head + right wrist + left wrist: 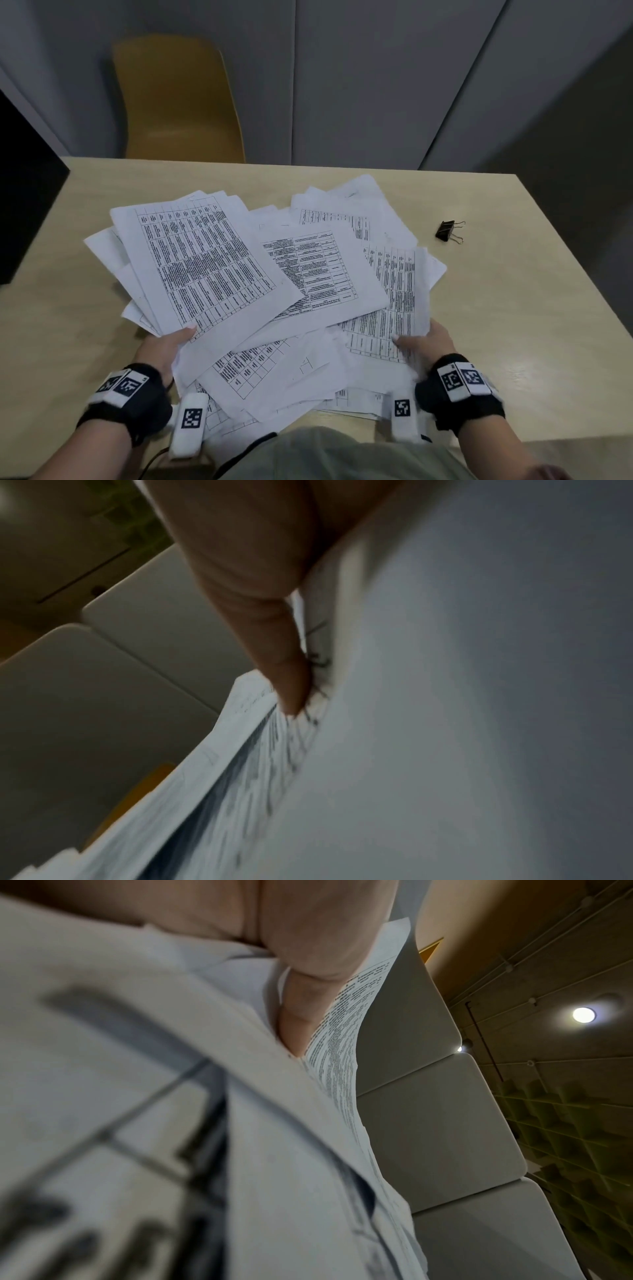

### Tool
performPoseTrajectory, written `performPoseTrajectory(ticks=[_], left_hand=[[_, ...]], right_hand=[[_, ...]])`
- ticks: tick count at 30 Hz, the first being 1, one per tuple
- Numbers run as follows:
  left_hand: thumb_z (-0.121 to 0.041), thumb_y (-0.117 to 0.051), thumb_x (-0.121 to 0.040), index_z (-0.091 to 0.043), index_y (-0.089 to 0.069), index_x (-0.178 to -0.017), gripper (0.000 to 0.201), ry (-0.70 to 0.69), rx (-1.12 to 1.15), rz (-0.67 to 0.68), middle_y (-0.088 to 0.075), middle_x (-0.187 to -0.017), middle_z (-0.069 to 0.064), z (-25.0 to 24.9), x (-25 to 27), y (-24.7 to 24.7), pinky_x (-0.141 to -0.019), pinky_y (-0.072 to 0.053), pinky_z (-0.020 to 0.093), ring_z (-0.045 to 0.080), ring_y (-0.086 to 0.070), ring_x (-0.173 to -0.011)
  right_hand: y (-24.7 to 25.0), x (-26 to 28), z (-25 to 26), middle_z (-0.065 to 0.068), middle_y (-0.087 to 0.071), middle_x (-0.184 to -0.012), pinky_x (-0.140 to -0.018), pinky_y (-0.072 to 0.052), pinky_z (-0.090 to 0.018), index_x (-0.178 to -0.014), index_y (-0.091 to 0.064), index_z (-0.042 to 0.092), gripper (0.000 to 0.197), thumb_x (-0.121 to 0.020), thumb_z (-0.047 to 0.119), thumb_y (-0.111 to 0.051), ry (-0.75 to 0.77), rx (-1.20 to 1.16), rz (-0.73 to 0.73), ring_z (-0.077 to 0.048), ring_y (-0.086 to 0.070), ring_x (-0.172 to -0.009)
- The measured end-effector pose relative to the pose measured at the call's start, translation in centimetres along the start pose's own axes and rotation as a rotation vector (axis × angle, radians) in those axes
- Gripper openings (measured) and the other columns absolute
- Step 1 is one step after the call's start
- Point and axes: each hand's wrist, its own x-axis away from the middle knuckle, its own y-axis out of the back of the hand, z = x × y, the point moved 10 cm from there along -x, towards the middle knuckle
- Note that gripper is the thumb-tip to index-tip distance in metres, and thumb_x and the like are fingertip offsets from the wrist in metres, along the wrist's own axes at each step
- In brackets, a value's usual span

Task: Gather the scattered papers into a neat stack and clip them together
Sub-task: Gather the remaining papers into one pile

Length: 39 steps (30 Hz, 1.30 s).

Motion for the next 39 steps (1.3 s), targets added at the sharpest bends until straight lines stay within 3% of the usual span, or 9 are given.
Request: performPoseTrajectory(ticks=[4, 10, 14, 18, 27, 31, 34, 37, 39], left_hand=[[-0.025, -0.080, -0.067, 0.005, -0.059, -0.115, 0.061, 0.007, -0.034, -0.016, -0.053, -0.132, 0.023, -1.0, 2.1, -0.6, -0.109, -0.029, 0.046, 0.036, -0.048, -0.124], [-0.015, -0.071, -0.078, 0.008, -0.056, -0.116, 0.047, -0.006, -0.076, -0.003, -0.053, -0.132, 0.022, -1.4, 2.5, -1.1, -0.107, -0.029, 0.044, 0.034, -0.048, -0.123], [-0.012, -0.066, -0.083, 0.011, -0.052, -0.120, 0.045, 0.002, -0.116, 0.001, -0.053, -0.129, 0.019, -1.7, 3.2, -1.4, -0.107, -0.028, 0.045, 0.033, -0.047, -0.122], [-0.010, -0.063, -0.085, 0.012, -0.052, -0.120, 0.043, -0.020, -0.131, -0.005, -0.049, -0.134, 0.026, -2.5, 4.4, -1.7, -0.105, -0.030, 0.041, 0.038, -0.043, -0.127], [-0.024, -0.063, -0.086, 0.006, -0.056, -0.118, 0.044, 0.009, -0.210, 0.017, -0.049, -0.133, 0.028, -2.7, 6.1, -1.9, -0.102, -0.034, 0.054, 0.050, -0.047, -0.119], [-0.029, -0.063, -0.086, 0.005, -0.055, -0.118, 0.047, 0.029, -0.275, 0.004, -0.050, -0.132, 0.029, -2.8, 6.7, -1.7, -0.100, -0.033, 0.060, 0.055, -0.040, -0.124], [-0.029, -0.064, -0.085, 0.004, -0.054, -0.121, 0.050, 0.034, -0.284, -0.002, -0.049, -0.133, 0.028, -2.7, 6.7, -1.7, -0.100, -0.035, 0.059, 0.053, -0.043, -0.123], [-0.032, -0.066, -0.082, 0.004, -0.051, -0.124, 0.057, 0.043, -0.268, -0.003, -0.047, -0.137, 0.026, -2.5, 6.3, -1.7, -0.102, -0.035, 0.059, 0.049, -0.045, -0.123], [-0.027, -0.066, -0.084, 0.006, -0.051, -0.122, 0.053, 0.057, -0.249, -0.009, -0.050, -0.134, 0.025, -2.4, 6.1, -1.7, -0.102, -0.034, 0.056, 0.048, -0.044, -0.124]], right_hand=[[3.7, 0.9, 2.4, -0.012, -0.058, -0.091, -0.080, -0.046, -0.036, -0.114, -0.057, 0.001, 0.036, -0.079, -0.002, -0.063, 0.111, 0.178, -0.274, -0.028, -0.054, -0.083], [7.8, 1.7, 3.7, -0.017, -0.060, -0.084, -0.082, -0.050, -0.044, -0.101, -0.060, 0.002, 0.020, -0.081, -0.001, -0.056, 0.165, 0.211, -0.483, -0.032, -0.054, -0.078], [9.5, 3.0, 5.4, -0.016, -0.057, -0.076, -0.073, -0.047, -0.038, -0.084, -0.057, 0.005, 0.008, -0.081, -0.001, -0.054, 0.275, 0.177, -0.614, -0.036, -0.057, -0.076], [11.0, 4.4, 7.1, -0.014, -0.056, -0.076, -0.072, -0.045, -0.037, -0.097, -0.064, 0.004, 0.020, -0.081, 0.000, -0.053, 0.347, 0.107, -0.714, -0.031, -0.052, -0.073], [9.2, 3.8, 8.5, -0.013, -0.055, -0.074, -0.069, -0.039, -0.031, -0.094, -0.063, 0.001, 0.015, -0.083, 0.009, -0.058, 0.355, 0.292, -0.543, -0.030, -0.052, -0.073], [9.9, 7.1, 11.3, -0.018, -0.055, -0.068, -0.066, -0.034, -0.029, -0.093, -0.064, 0.000, 0.036, -0.075, 0.021, -0.040, 0.593, 0.342, -0.729, -0.034, -0.053, -0.066], [9.6, 11.2, 15.1, -0.026, -0.065, -0.075, -0.062, -0.034, -0.024, -0.098, -0.066, -0.001, 0.027, -0.080, 0.007, -0.047, 0.878, 0.306, -0.858, -0.036, -0.059, -0.068], [8.4, 14.8, 18.4, -0.018, -0.068, -0.081, -0.070, -0.033, 0.004, -0.096, -0.067, -0.006, 0.022, -0.084, -0.001, -0.049, 1.160, 0.163, -0.857, -0.015, -0.053, -0.073], [7.4, 16.0, 19.8, -0.006, -0.062, -0.084, -0.076, -0.030, 0.008, -0.094, -0.067, -0.006, 0.027, -0.085, 0.009, -0.047, 1.273, 0.038, -0.807, -0.002, -0.049, -0.077]])
